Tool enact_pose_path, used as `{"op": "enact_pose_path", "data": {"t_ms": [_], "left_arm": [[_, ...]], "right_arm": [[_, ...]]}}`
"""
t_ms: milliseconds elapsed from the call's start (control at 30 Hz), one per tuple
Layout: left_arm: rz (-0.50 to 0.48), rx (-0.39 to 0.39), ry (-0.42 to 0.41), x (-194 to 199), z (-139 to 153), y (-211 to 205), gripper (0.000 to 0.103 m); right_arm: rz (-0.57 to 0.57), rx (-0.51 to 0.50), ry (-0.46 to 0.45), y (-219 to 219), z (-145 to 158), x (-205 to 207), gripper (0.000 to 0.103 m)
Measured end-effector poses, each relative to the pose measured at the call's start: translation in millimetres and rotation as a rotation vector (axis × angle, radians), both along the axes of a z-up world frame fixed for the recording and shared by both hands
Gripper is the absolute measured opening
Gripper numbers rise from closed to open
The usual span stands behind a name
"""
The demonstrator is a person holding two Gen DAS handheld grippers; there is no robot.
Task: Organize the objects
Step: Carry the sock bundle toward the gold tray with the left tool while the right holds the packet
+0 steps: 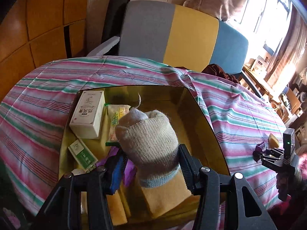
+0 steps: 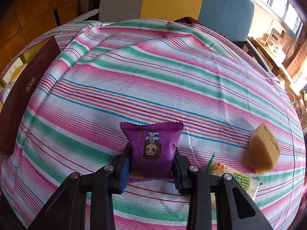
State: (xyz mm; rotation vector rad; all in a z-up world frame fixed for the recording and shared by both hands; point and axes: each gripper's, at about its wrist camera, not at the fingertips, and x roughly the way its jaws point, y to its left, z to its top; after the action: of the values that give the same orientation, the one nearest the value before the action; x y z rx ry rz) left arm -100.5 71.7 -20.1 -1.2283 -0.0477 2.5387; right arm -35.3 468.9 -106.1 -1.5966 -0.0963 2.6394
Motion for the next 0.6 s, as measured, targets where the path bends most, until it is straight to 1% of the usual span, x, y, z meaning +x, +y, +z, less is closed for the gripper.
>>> {"op": "enact_pose_path", "data": {"t_ms": [67,167,200,267,333,433,533,600], "left_arm": [[0.000,-0.015,-0.011,-20.6,-4.8,8.3,0.053],[0.014,0.003,-0.066,-50.7,-13.9,15.9,0.053],[0.002,0.005,-0.074,-59.0,-16.7,19.9,0.053],[0.013,-0.036,-0.072,-72.3,-22.5,28.7,0.053],[-0.005,-0.061,-0.079,-84.1,-30.4,36.7,0.053],[-0.013,-0.118,-0.106,-98.8,-46.8,46.9,0.054],[0.006,-0.174,-0.108,-109.5,-58.6,49.1,0.057],[0.030,-0.172,-0.111,-113.0,-60.0,44.6,0.060]], "right_arm": [[0.000,-0.002,0.000,0.1,-0.1,0.0,0.036],[0.002,0.000,0.002,0.2,-0.4,-0.3,0.036],[0.002,-0.001,0.002,0.2,-0.4,-0.7,0.036],[0.002,0.001,0.003,-1.7,-0.1,-1.5,0.036],[0.001,0.000,0.004,-2.5,-0.1,-2.2,0.036],[0.000,0.000,0.006,-3.9,0.3,-2.9,0.036],[-0.001,-0.004,0.009,-4.3,0.1,-3.3,0.036],[-0.002,-0.005,0.010,-3.7,-0.1,-3.8,0.036]]}}
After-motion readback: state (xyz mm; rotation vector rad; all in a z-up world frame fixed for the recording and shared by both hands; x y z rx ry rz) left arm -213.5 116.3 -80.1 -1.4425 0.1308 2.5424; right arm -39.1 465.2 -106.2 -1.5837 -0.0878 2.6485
